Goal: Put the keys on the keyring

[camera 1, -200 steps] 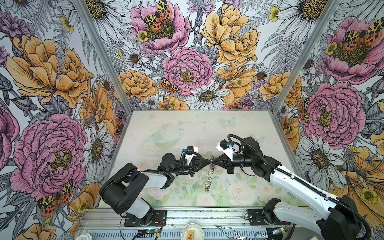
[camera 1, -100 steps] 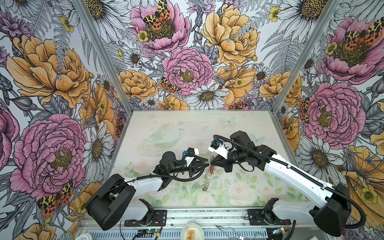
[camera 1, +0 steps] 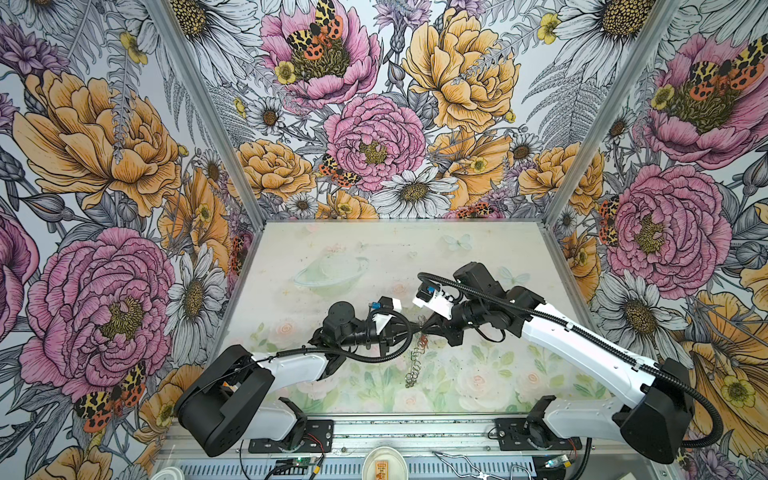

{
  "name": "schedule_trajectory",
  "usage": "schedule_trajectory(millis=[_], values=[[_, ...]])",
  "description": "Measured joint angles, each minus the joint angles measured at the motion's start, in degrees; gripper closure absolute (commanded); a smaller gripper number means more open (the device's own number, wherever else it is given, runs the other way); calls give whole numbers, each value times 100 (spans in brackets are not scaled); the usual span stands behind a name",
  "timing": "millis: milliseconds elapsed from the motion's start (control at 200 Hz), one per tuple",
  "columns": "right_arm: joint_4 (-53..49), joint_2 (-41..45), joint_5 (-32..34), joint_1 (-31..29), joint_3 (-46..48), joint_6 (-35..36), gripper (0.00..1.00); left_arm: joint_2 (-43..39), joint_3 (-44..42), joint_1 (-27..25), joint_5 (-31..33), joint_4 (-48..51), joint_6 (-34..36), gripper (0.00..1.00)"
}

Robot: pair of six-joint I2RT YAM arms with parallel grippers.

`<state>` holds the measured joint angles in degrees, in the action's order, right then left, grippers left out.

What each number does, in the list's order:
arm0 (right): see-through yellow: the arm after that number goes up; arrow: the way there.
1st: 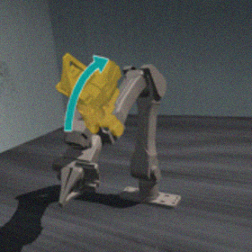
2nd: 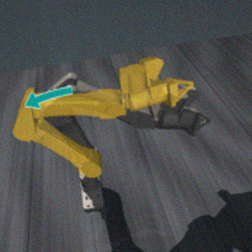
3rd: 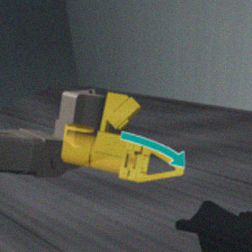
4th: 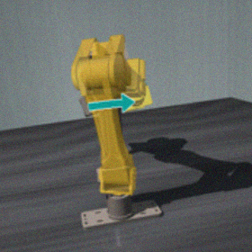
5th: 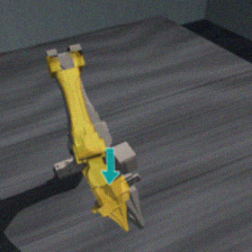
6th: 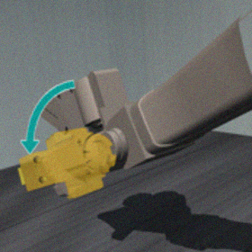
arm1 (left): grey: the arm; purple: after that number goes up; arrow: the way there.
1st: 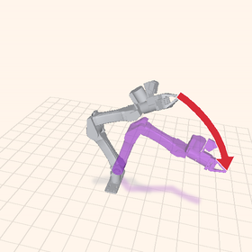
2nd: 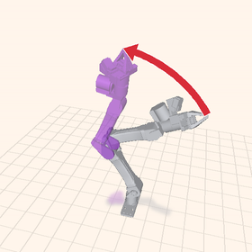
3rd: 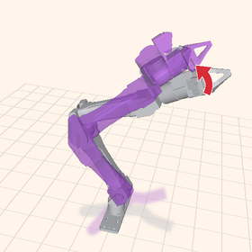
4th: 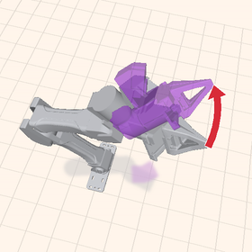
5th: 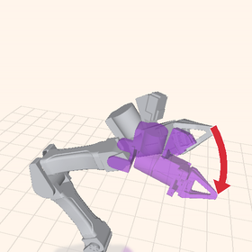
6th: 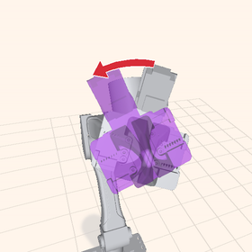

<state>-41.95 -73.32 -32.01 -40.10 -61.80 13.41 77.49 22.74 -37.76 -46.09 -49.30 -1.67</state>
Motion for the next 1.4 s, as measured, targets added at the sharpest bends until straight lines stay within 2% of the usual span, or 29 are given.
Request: schedule_trajectory(millis=[220, 465, 746, 786, 931, 1136, 1401], values=[[-87, 0, 90, 4, -26, 4, 100, 87, 70, 0, -146, 24, 13, 100], [-90, 0, 155, 4, -31, 20, 100, 96, 96, 0, -149, 66, -7, 100], [63, 15, 236, 245, -22, -170, 69, 107, 92, -37, 289, 20, -138, 100], [111, 42, 251, 282, 2, -205, 68, 111, 87, -37, 378, -11, -155, 100], [271, 208, 387, 358, 267, -358, 70, 153, 4, -37, 612, -236, -289, 100], [614, 234, 636, 358, 573, -671, 85, 260, -26, -37, 734, -614, -461, 100], [1287, 238, 564, 358, 811, -979, 82, 358, -26, -37, 758, -1043, -682, 100]])
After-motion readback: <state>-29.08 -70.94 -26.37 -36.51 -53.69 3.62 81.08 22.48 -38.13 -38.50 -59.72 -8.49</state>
